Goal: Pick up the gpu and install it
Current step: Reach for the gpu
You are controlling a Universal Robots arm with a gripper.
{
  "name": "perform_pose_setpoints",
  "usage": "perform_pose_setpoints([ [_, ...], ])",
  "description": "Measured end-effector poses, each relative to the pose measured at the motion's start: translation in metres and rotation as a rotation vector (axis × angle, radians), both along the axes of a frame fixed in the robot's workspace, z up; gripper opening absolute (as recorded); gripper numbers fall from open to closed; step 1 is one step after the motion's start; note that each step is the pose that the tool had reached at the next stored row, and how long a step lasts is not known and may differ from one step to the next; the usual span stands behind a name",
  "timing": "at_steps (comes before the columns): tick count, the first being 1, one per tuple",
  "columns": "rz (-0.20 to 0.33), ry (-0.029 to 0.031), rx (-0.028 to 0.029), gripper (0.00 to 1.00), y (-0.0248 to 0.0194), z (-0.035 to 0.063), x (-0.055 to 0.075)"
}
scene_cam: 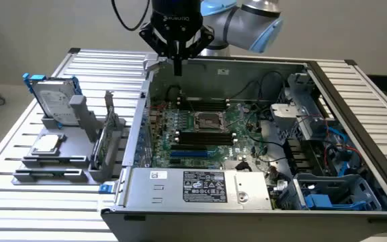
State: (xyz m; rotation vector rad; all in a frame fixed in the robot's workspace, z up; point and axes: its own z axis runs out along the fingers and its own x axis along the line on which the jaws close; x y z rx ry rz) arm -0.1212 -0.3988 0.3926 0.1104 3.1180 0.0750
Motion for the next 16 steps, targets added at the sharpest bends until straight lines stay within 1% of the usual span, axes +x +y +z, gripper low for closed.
perform_pose_setpoints([
  [8,0.0,0.0,0.0,0.11,0.0,0.0,0.001],
  [9,0.0,0.0023,0.0,0.11,0.0003,0.0,-0.002],
  [12,0.0,0.0207,0.0,0.11,0.0013,0.0,-0.012],
  [15,0.0,0.045,-0.0001,0.11,0.0022,0.0001,-0.023],
  [16,0.0,0.0504,-0.0002,0.11,0.0024,0.0,-0.027],
])
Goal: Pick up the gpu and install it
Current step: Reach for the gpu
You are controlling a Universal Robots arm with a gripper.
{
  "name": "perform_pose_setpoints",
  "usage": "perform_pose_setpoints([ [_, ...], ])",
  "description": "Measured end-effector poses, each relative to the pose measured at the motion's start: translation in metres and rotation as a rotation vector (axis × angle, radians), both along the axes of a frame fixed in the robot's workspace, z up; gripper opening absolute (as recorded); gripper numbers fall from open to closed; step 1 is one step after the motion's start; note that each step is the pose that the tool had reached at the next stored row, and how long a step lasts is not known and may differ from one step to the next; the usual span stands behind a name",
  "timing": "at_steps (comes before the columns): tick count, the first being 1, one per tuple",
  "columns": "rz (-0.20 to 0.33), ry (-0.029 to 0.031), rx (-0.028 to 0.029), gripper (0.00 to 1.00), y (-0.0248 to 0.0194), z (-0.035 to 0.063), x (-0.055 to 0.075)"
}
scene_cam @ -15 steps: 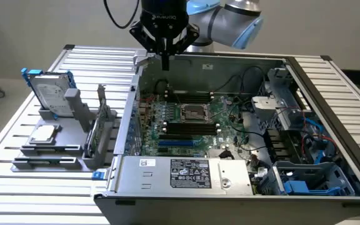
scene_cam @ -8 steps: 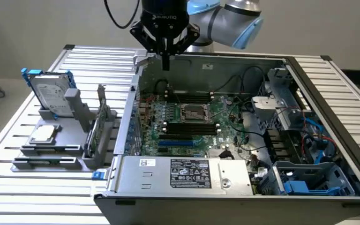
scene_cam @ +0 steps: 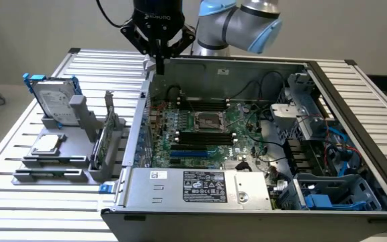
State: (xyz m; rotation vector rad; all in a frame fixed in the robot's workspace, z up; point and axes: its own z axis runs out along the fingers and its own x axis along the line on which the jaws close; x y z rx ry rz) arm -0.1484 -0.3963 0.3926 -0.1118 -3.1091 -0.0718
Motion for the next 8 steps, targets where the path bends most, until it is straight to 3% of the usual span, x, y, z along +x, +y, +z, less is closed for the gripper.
perform_pose_setpoints([
  [3,0.0,0.0049,0.0002,0.11,0.0008,-0.0016,-0.013],
  [8,0.0,0.0055,-0.0003,0.11,0.0023,-0.0075,-0.036],
])
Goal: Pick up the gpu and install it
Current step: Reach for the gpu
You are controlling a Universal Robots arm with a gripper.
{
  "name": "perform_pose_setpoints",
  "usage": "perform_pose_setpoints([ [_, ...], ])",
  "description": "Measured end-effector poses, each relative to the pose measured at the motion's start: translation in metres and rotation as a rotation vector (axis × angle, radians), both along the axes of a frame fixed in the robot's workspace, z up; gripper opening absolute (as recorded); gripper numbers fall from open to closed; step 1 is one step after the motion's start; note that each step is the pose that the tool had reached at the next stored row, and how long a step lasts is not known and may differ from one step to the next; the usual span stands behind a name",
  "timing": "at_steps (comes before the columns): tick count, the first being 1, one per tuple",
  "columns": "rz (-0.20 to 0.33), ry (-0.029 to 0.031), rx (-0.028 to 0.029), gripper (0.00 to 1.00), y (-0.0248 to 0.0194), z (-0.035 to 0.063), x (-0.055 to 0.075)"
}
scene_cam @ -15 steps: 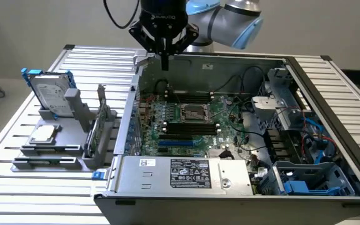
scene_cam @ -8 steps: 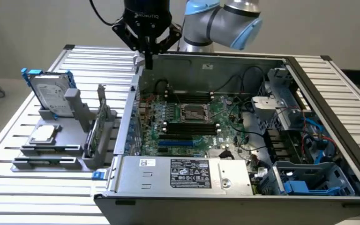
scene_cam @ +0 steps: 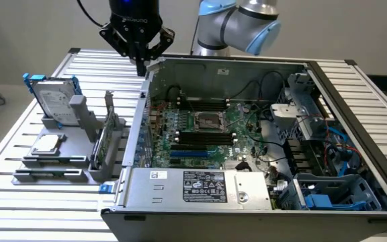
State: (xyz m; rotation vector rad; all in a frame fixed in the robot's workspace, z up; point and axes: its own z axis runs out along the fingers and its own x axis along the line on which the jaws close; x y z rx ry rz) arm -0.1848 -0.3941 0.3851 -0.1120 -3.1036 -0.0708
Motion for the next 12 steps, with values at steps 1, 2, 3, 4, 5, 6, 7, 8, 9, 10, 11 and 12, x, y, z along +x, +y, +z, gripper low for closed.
perform_pose_setpoints([
  [1,0.0,0.0,-0.0001,0.11,0.0002,-0.0012,-0.005],
  [2,0.0,0.0,-0.0003,0.11,0.0003,-0.0023,-0.009],
  [3,0.0,0.0,-0.0005,0.11,0.0004,-0.0033,-0.013],
  [4,0.0,0.0002,-0.0008,0.11,0.0005,-0.0043,-0.018],
  [5,0.0,0.0003,-0.001,0.11,0.0006,-0.0051,-0.023],
  [6,0.0,0.0008,-0.0012,0.11,0.0006,-0.006,-0.027],
  [7,0.0,0.0012,-0.0013,0.11,0.0006,-0.0068,-0.032],
  [8,0.0,0.0018,-0.0016,0.11,0.0006,-0.0076,-0.036],
  [9,0.0,0.0024,-0.0018,0.11,0.0006,-0.0084,-0.041],
  [10,0.0,0.0032,-0.0022,0.11,0.0006,-0.0092,-0.045],
  [11,0.0,0.0041,-0.0024,0.11,0.0006,-0.0099,-0.05],
  [12,0.0,0.0048,-0.0026,0.11,0.0006,-0.0107,-0.054],
])
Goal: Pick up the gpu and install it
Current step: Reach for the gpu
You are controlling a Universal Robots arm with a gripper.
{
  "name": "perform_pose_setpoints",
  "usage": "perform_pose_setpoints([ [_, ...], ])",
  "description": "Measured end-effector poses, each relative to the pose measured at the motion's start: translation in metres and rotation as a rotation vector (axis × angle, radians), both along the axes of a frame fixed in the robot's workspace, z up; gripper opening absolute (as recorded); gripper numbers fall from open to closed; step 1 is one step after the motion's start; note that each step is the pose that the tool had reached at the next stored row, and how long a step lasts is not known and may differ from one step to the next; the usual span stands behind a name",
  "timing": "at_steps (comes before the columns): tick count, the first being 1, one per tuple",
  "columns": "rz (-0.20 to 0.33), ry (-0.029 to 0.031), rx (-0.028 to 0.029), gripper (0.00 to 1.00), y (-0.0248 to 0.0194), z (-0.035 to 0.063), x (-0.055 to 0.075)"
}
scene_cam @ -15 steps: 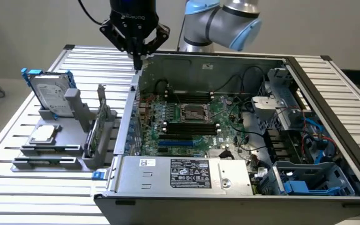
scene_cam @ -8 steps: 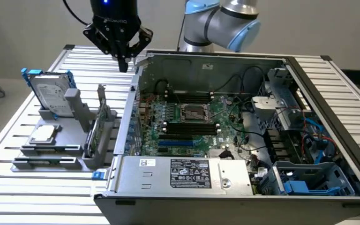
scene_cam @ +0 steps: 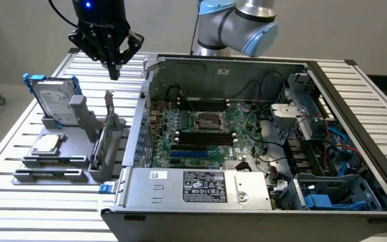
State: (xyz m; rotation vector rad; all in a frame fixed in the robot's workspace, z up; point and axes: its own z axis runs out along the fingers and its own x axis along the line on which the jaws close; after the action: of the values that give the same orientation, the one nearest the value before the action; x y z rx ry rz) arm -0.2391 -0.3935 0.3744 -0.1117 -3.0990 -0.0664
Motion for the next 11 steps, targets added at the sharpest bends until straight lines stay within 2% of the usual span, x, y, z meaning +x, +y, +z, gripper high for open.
perform_pose_setpoints([
  [7,0.0,0.0081,-0.002,0.11,0.0001,-0.0049,-0.031],
  [10,0.001,0.016,-0.0064,0.11,0.0,-0.0055,-0.038],
  [11,0.002,0.0173,-0.0106,0.11,0.0001,-0.0056,-0.039],
])
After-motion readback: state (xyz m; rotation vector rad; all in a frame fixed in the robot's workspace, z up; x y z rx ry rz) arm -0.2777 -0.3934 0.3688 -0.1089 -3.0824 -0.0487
